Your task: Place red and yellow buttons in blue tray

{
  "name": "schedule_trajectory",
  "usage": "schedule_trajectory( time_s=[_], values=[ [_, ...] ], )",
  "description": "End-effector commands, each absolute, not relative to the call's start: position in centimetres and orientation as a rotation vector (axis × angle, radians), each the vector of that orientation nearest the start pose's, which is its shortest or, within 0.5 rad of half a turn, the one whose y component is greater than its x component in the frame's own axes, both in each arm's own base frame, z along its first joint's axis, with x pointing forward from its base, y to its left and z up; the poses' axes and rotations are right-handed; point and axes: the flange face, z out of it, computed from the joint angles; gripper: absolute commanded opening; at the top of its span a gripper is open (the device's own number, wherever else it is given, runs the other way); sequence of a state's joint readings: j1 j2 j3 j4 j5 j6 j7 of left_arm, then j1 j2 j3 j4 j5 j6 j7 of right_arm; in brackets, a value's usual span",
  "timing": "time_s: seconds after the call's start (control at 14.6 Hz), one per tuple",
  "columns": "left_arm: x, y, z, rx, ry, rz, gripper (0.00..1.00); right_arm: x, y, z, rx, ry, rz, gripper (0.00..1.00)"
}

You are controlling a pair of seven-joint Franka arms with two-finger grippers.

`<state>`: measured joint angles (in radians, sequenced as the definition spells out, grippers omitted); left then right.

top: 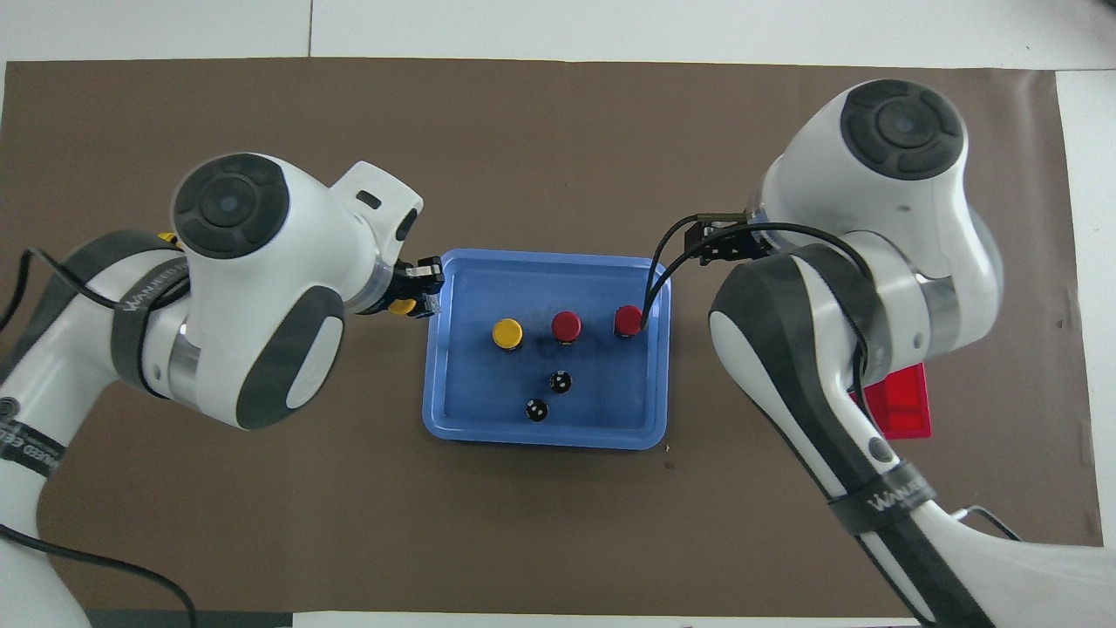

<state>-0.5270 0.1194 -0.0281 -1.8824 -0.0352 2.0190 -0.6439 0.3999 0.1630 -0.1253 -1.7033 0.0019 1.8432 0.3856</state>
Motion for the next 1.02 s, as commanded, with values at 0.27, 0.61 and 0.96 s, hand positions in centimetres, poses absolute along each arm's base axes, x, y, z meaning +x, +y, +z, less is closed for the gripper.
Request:
schedule_trajectory(
  time_s=[0.27, 0.61, 0.96],
  values=[
    [47.8, -34.9, 40.5, -3.099, -0.152, 0.006, 0.01, 57.0, 6.3, 61.1, -3.155, 0.223, 0.06, 1.0],
    [47.3, -36.2, 36.7, -3.062, -0.142, -0.019, 0.01, 55.6, 0.5, 63.4, -3.141, 0.212, 0.136, 1.0],
    [47.6, -36.4, 33.8, -3.035, -0.128, -0.017, 0.01, 50.8, -7.3, 61.6, -3.113, 0.192, 0.206, 1.0]
  ],
)
